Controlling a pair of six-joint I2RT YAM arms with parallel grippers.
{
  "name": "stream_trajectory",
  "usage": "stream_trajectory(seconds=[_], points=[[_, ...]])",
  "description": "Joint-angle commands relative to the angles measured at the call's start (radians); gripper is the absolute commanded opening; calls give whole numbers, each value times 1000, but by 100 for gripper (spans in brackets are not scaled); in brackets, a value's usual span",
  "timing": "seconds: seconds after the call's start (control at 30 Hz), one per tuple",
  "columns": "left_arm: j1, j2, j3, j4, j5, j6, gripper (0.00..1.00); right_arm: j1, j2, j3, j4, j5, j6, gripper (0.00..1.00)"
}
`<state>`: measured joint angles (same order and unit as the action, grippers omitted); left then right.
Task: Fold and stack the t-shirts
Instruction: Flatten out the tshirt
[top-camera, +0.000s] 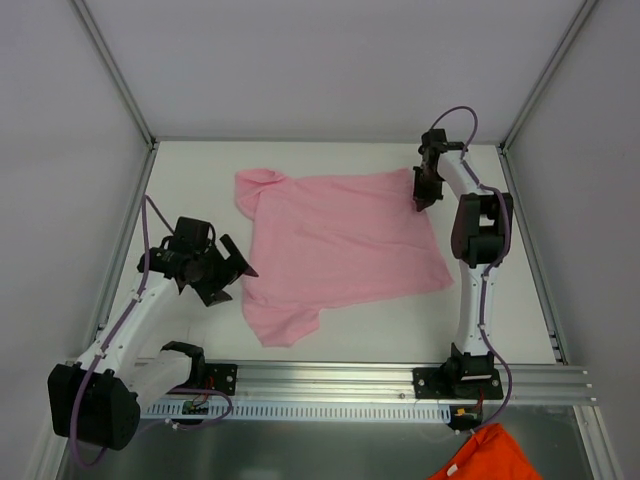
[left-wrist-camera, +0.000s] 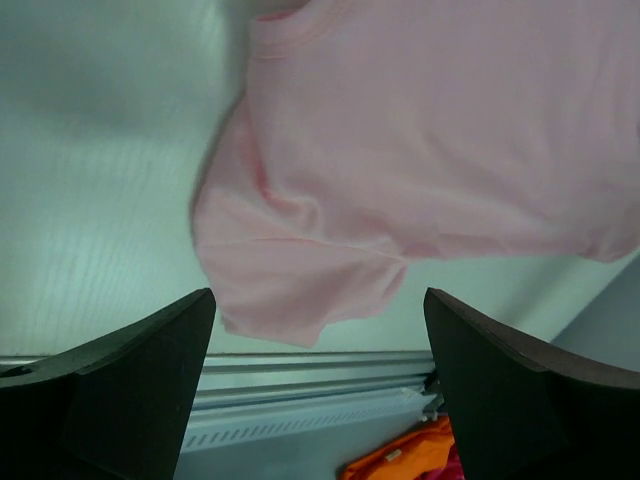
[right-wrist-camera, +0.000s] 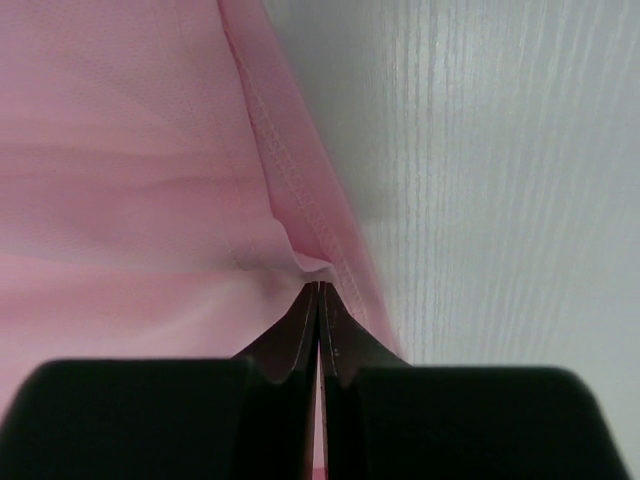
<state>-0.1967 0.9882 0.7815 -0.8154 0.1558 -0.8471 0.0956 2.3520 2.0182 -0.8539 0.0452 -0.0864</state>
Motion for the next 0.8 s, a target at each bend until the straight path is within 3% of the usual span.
stream_trajectory(seconds=[0.0, 0.33, 0.53, 0.77], points=[[-16, 39, -42, 246, 238, 3, 88, 9, -114, 11, 27, -2, -22, 1], [-98, 271, -50, 593, 386, 16, 87, 49, -186, -59, -4, 24, -50, 1], [-147, 444, -45, 582, 346, 6, 86, 53, -209, -50, -30, -2, -41, 1], [-162, 503, -33, 457, 193, -6, 85, 56, -235, -64, -65, -22, -64, 1]])
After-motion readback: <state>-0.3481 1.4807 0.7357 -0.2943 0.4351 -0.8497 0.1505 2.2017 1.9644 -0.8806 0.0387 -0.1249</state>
